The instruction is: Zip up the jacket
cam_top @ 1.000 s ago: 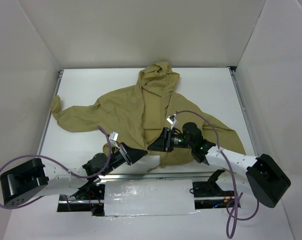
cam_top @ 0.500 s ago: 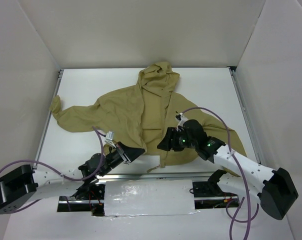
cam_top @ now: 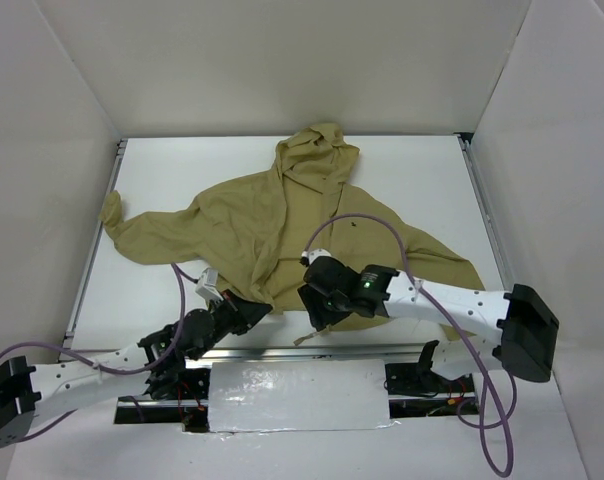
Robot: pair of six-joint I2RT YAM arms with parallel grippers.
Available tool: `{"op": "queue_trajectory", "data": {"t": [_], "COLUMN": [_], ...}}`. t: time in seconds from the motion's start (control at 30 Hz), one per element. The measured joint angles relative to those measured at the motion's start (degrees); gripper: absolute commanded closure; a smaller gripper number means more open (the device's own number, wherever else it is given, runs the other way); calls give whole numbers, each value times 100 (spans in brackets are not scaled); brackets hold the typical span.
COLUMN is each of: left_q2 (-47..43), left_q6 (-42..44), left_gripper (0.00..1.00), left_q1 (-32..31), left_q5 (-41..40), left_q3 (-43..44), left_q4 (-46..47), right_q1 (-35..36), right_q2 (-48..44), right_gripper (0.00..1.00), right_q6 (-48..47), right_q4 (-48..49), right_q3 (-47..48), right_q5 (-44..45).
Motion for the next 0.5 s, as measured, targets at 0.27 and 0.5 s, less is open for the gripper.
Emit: {"op": "queue_trajectory", "data": {"t": [0.27,0.5], "left_q2": [-914,-1174], "left_q6": [0,28], "left_gripper": [100,100], "left_q1": [20,26], "left_q5": [-214,-219], "left_q3": [0,0], "left_q4": [-1012,-1152], "right_q1": [0,-26], "right_q2": [811,957], "right_gripper": [36,37], "right_q6": [-793,-1204], "right_q4": [-592,-894], "right_q3": [533,531], "right_q5": [184,315]}}
